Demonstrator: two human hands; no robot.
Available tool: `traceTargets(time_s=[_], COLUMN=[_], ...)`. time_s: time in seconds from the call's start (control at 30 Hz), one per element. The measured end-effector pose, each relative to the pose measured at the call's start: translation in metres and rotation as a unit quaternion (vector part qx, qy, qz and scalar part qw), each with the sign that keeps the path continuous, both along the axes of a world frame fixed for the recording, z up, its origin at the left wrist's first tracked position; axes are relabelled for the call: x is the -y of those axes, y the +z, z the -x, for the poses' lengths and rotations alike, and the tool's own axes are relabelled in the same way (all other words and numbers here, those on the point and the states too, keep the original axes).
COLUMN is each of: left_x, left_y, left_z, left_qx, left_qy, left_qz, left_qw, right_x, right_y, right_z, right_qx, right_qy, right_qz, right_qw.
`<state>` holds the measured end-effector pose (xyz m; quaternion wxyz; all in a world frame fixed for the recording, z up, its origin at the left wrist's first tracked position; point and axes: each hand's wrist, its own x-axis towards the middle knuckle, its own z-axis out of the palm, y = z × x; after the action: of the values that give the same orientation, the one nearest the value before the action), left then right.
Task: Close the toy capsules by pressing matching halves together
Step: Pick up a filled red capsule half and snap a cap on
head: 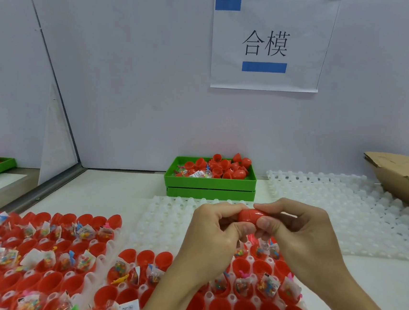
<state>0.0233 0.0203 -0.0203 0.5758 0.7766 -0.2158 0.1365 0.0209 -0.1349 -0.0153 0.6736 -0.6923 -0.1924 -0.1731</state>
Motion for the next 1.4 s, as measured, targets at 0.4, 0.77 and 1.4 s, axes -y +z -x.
traceTargets(time_s=[0.4,0.77,1.4], left_x=[0.000,-0.003,0.000], left_y=[0.003,-0.001,-0.004], left_z=[0.001,-0.001,-0.002], left_qx=[-0.002,0.033,0.066], left_qy=[0.010,0.014,0.063], left_qz=[0.051,-0.022,-0.114], left_qw=[0.999,0.999,0.989], right_x=[0.001,0.001,-0.002], right_y=[-0.001,-0.006,-0.010], right_z=[0.000,-0.002,-0.003], right_qx=[-0.022,-0.022,-0.016], right_qy=[-0.016,-0.008,-0.028], right_qz=[-0.006,-0.005,0.023], right_qw=[1.000,1.000,0.999])
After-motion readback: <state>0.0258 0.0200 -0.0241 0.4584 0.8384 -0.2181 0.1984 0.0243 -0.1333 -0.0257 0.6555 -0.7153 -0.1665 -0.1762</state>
